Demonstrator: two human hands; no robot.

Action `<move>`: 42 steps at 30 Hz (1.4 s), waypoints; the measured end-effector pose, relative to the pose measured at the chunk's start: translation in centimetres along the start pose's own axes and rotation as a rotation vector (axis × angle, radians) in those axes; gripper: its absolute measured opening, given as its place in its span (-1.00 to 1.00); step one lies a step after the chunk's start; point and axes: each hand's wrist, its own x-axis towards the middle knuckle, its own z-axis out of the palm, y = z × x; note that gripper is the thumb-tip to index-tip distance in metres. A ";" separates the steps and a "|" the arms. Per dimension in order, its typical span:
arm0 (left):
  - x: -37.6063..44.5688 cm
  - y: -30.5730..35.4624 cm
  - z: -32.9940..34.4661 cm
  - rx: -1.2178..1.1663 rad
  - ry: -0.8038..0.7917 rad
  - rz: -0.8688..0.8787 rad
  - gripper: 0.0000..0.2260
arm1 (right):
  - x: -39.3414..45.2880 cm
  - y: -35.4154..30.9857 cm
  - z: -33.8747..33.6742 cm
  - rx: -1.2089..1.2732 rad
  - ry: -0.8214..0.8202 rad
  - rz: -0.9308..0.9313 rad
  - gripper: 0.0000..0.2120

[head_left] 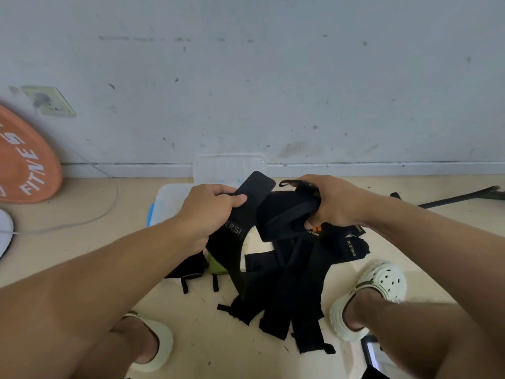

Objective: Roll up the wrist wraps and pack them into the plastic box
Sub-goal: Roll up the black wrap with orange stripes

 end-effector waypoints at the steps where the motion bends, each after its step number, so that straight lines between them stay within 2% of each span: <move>1: 0.0 0.1 0.0 -0.004 0.006 0.003 -0.92 | 0.0 0.1 0.0 0.040 0.042 0.015 -0.59; 3: 0.1 0.1 -0.2 -0.004 0.006 0.003 -0.97 | -0.2 0.2 0.1 0.270 0.094 0.085 -0.87; 6: 0.4 0.0 -0.5 0.022 -0.031 0.009 -0.97 | -0.2 0.4 0.3 0.554 0.158 0.222 -0.88; 9: 0.2 -0.2 -0.4 0.062 -0.116 0.030 -0.91 | 0.1 0.6 0.5 0.637 0.201 0.267 -0.89; 12: 0.1 -0.3 -0.1 0.087 -0.172 0.014 -0.89 | 0.3 0.9 0.8 0.569 0.201 0.276 -0.94; 17: 0.6 -0.3 -0.4 0.125 -0.104 0.031 -0.87 | 0.6 1.7 0.7 0.285 0.256 0.245 -0.93; 21: 0.8 -0.4 -0.6 0.138 -0.096 0.008 -0.88 | 0.8 1.0 1.2 -0.061 0.245 0.242 -0.77; 23: 0.7 -0.3 -0.5 0.106 -0.131 0.001 -0.88 | 0.6 0.4 1.6 -0.159 0.255 0.217 -0.75; 25: 0.5 0.0 -0.5 0.075 -0.172 0.004 -0.89 | 0.4 -0.1 1.9 -0.154 0.307 0.141 -0.84; 27: 0.3 0.2 -0.4 0.073 -0.184 0.012 -0.89 | 0.3 -0.5 1.9 -0.068 0.399 0.035 -0.83; 30: 0.2 0.1 -0.4 0.155 -0.184 0.021 -0.87 | 0.4 -0.9 1.5 0.279 0.515 -0.062 -0.83; 33: 0.2 0.2 -0.4 0.146 -0.216 0.009 -0.85 | 0.6 -0.8 1.3 0.506 0.476 -0.013 -0.82; 37: -0.3 0.4 -0.3 0.105 -0.231 0.026 -0.83 | 1.3 0.3 1.5 0.475 0.454 0.037 -0.80; 39: -0.4 0.2 -0.3 0.169 -0.138 0.105 -0.84 | 1.2 0.5 1.1 0.341 0.465 0.071 -0.82; 42: -0.4 0.0 -0.2 0.231 0.051 0.238 -0.85 | 1.2 1.0 0.4 0.164 0.325 0.152 -0.85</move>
